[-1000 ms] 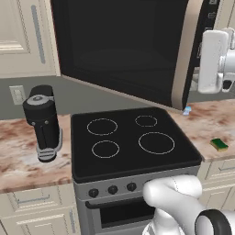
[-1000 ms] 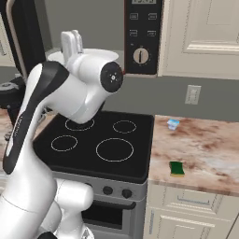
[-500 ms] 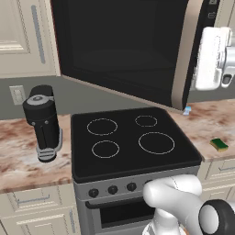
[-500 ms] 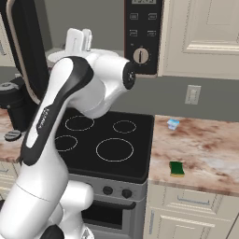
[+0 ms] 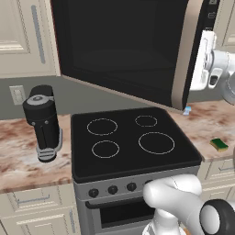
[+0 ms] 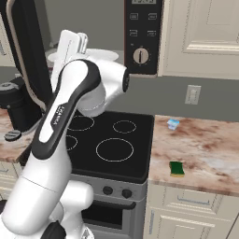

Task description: Place the sponge inside the microwave to prepare for sanitizing.

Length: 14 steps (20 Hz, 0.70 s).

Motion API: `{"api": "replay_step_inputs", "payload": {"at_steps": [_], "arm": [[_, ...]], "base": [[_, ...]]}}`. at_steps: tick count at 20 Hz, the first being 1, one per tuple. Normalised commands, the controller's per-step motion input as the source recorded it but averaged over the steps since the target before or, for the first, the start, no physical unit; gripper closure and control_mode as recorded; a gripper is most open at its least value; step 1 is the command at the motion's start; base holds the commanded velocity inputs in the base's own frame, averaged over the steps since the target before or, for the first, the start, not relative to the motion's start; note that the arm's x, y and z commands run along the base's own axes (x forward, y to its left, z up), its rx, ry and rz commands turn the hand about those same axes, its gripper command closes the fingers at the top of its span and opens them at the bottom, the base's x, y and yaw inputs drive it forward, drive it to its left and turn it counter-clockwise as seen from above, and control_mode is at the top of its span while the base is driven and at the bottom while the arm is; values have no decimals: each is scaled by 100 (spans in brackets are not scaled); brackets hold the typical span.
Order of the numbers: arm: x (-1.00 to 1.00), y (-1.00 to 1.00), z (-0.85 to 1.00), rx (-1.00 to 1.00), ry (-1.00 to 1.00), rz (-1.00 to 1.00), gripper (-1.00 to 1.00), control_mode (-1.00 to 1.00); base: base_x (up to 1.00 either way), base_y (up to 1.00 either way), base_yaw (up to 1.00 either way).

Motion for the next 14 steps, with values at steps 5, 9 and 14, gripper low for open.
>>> {"api": "replay_step_inputs", "payload": {"at_steps": [5,9,14], "arm": [[-30,30,6,3,0,23,-100,-100],[-39,43,7,0,0,19,-100,-100],[-36,54,4,0,0,13,-100,-100]], "base": [[0,0,0],[0,0,0],[0,0,0]]}}
